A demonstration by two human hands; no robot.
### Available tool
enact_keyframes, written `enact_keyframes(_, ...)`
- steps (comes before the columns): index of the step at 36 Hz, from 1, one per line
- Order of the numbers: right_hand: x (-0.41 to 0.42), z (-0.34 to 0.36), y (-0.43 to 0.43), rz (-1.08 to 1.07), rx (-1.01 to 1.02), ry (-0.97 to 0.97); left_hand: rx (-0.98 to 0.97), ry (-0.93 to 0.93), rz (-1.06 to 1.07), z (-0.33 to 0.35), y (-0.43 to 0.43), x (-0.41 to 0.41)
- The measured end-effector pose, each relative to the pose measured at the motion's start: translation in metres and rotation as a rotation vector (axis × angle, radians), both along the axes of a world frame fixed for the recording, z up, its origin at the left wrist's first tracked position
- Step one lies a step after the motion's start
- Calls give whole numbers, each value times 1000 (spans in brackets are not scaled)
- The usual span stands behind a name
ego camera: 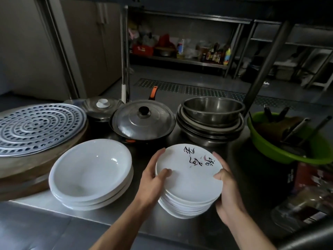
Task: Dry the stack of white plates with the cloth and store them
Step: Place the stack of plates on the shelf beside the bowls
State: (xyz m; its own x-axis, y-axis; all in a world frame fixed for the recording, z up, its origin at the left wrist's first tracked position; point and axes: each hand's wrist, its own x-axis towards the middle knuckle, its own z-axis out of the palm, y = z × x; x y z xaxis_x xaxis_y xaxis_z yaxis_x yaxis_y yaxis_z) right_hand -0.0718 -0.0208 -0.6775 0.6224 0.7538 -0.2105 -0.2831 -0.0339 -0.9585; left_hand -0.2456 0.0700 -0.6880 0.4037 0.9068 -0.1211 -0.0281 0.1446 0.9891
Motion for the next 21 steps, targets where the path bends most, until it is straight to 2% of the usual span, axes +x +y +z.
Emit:
enact_keyframes(15,0,1,9,-39,6,112,-125,15,-25,7,16,7)
enact_keyframes(21,-1,-2,15,-59,26,145,-106,67,-46,8,27,6)
